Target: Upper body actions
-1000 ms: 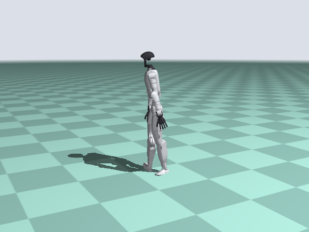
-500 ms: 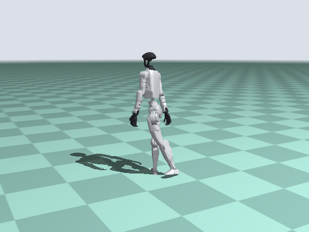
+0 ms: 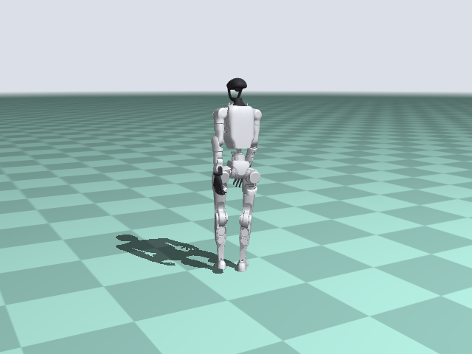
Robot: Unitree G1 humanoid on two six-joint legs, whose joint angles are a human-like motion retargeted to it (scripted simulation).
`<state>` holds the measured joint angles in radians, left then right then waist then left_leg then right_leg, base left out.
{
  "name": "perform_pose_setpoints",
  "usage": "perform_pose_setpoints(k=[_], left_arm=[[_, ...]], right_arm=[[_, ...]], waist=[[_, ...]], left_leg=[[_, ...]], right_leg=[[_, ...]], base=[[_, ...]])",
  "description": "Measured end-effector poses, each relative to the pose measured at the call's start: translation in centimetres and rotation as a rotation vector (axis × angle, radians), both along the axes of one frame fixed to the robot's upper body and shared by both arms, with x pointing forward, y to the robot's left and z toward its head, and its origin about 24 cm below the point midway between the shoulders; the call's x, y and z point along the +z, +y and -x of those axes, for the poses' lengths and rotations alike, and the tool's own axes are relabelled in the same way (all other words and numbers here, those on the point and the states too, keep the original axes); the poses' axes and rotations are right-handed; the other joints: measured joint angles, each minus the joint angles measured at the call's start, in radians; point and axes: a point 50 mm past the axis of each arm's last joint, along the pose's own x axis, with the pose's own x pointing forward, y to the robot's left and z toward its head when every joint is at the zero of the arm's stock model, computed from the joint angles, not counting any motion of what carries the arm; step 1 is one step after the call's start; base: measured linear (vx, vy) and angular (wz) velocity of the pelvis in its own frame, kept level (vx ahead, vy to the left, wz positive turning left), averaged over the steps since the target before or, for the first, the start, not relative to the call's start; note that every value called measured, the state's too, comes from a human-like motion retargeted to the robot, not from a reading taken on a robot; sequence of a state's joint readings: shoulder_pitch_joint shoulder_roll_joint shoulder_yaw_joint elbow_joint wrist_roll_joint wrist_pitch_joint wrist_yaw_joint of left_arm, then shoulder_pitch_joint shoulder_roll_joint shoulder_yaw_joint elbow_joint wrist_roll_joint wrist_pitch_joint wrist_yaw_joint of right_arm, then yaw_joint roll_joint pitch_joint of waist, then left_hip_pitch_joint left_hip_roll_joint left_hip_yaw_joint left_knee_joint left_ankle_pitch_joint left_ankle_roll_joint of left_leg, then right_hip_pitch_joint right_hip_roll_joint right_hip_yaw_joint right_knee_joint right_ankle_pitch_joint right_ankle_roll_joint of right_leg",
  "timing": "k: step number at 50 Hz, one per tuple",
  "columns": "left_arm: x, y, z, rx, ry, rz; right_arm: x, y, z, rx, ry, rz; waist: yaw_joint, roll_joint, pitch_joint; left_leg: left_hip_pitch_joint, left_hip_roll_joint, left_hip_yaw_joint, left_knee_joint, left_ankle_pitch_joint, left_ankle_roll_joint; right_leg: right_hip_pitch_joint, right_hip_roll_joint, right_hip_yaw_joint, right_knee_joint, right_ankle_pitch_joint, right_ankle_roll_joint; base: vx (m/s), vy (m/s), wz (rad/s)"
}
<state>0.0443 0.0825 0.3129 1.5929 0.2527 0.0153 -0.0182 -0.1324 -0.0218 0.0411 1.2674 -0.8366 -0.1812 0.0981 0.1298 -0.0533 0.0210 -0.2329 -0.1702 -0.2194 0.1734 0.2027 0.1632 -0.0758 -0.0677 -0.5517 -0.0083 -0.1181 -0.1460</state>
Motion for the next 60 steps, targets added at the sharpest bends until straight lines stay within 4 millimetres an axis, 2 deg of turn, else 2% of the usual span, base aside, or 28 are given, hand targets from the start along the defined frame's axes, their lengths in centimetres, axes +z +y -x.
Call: perform_pose_setpoints(k=[2,3,5,7,8,10,13,17,20,25,29,35,40,43,47,53,57,60], left_arm=[[0.0,-0.1,-0.3,-0.017,-0.011,0.003],[-0.1,-0.1,-0.5,-0.024,-0.018,0.004],[-0.1,-0.3,-0.2,-0.03,-0.018,0.01],[-0.1,-0.7,-0.1,-0.005,-0.02,0.034],[-0.1,-0.8,-0.3,0.0,-0.025,0.041],[-0.1,-0.6,-1.4,-0.001,-0.052,0.037],[-0.1,0.3,-3.0,-0.035,-0.108,0.016],[-0.1,0.5,-2.9,-0.04,-0.12,-0.009],[-0.1,0.1,-2.6,0.013,-0.112,0.004],[-0.1,-0.1,-2.5,0.056,-0.103,0.03],[-0.1,0.1,-1.6,0.019,-0.067,0.006],[0.0,-0.1,0.1,-0.014,-0.001,0.009],[0.1,-0.7,1.0,0.007,0.036,0.019],[0.2,-0.8,1.2,-0.008,0.058,0.02],[0.3,-0.4,1.2,-0.043,0.074,0.007],[0.3,0.6,0.9,-0.05,0.064,-0.014],[0.5,1.8,0.9,-0.053,0.062,-0.036],[0.6,2.7,1.1,-0.056,0.067,-0.058]], right_arm=[[-0.8,-0.8,2.0,-0.027,0.085,0.038],[-1.2,-1.3,3.2,-0.046,0.135,0.06],[-1.9,-2.7,6.2,-0.079,0.259,0.122],[-2.0,-4.6,9.1,-0.085,0.402,0.237],[-2.0,-5.4,10.3,-0.103,0.464,0.293],[-1.7,-6.9,12.2,-0.204,0.558,0.382],[-1.4,-8.7,15.2,-0.436,0.634,0.377],[-0.9,-9.2,19.4,-0.673,0.738,0.314],[-0.8,-9.0,20.4,-0.792,0.722,0.312],[-0.9,-8.9,20.0,-0.86,0.696,0.313],[-1.4,-7.3,18.6,-0.801,0.702,0.239],[-2.1,-5.4,15.5,-0.614,0.608,0.15],[-2.3,-5.0,12.4,-0.413,0.502,0.14],[-2.3,-5.0,11.2,-0.357,0.447,0.152],[-2.3,-4.8,10.4,-0.365,0.411,0.14],[-2.3,-4.5,10.2,-0.391,0.408,0.112],[-2.3,-4.9,10.2,-0.375,0.392,0.129],[-2.2,-5.4,10.4,-0.375,0.39,0.153]], waist=[[0.02,0.016,0.005],[0.018,0.02,0.004],[-0.04,0.033,-0.014],[-0.087,0.043,-0.032],[-0.101,0.046,-0.039],[-0.162,0.055,-0.03],[-0.144,0.046,-0.024],[-0.129,0.042,-0.092],[-0.124,0.038,-0.117],[-0.136,0.042,-0.099],[-0.148,0.039,-0.101],[-0.147,0.028,-0.108],[-0.154,0.021,-0.096],[-0.16,0.019,-0.087],[-0.166,0.012,-0.074],[-0.206,0.003,-0.033],[-0.235,-0.001,-0.008],[-0.247,-0.007,-0.006]], left_leg=[[0.035,0.013,-0.004,-0.07,0.074,-0.058],[0.053,0.021,0.033,-0.102,0.11,-0.062],[0.107,0.067,0.177,-0.11,0.034,-0.057],[0.11,0.052,0.118,-0.114,0.041,-0.049],[0.106,0.059,0.149,-0.111,0.036,-0.049],[0.142,0.056,0.16,-0.13,0.025,-0.035],[0.19,0.032,0.201,-0.167,0.024,-0.009],[0.205,0.02,0.225,-0.189,0.004,-0.001],[0.196,0.01,0.231,-0.182,-0.014,0.016],[0.216,0.011,0.266,-0.186,-0.043,0.023],[0.213,0.008,0.277,-0.179,-0.062,0.028],[0.201,0.001,0.292,-0.174,-0.082,0.028],[0.202,-0.007,0.313,-0.179,-0.091,0.033],[0.207,-0.009,0.34,-0.189,-0.094,0.037],[0.214,-0.003,0.4,-0.21,-0.102,0.04],[0.223,0.034,0.501,-0.225,-0.131,0.043],[0.233,0.079,0.593,-0.234,-0.158,0.037],[0.237,0.11,0.672,-0.241,-0.184,0.032]], right_leg=[[0.025,0.034,0.033,-0.009,0.008,0.0],[0.037,0.044,0.045,-0.012,0.008,-0.001],[0.057,0.045,0.049,0.0,0.003,0.01],[0.068,0.051,0.08,0.011,0.0,0.016],[0.068,0.054,0.092,0.015,-0.001,0.017],[0.083,0.054,0.086,0.024,-0.005,0.026],[0.105,0.058,0.129,0.027,-0.005,0.021],[0.1,0.049,0.139,0.028,-0.002,0.032],[0.092,0.05,0.149,0.029,0.003,0.034],[0.087,0.049,0.182,0.049,0.011,0.038],[0.077,0.049,0.197,0.055,0.02,0.039],[0.053,0.036,0.213,0.068,0.034,0.046],[0.036,0.022,0.23,0.089,0.043,0.051],[0.022,0.016,0.239,0.104,0.053,0.052],[-0.009,0.021,0.274,0.128,0.072,0.041],[-0.043,0.051,0.31,0.126,0.086,0.019],[-0.049,0.055,0.24,0.109,0.048,0.009],[-0.047,0.037,0.123,0.093,0.003,0.023]], base=[[0.33,0.05,-1.42],[0.42,0.11,-0.78],[0.52,0.15,-0.24],[0.45,0.1,-0.78],[0.28,0.09,-0.61],[0.18,0.08,-0.11],[0.28,0.06,-0.73],[0.37,0.07,-0.28],[0.17,0.03,-0.22],[0.05,0.03,-0.42],[0.02,0.01,-0.12],[0.0,0.0,0.0],[0.01,0.01,-0.02],[0.02,0.03,-0.17],[-0.03,0.01,-0.6],[-0.2,-0.03,-1.09],[-0.33,0.03,-1.61],[-0.34,0.07,-2.01]])
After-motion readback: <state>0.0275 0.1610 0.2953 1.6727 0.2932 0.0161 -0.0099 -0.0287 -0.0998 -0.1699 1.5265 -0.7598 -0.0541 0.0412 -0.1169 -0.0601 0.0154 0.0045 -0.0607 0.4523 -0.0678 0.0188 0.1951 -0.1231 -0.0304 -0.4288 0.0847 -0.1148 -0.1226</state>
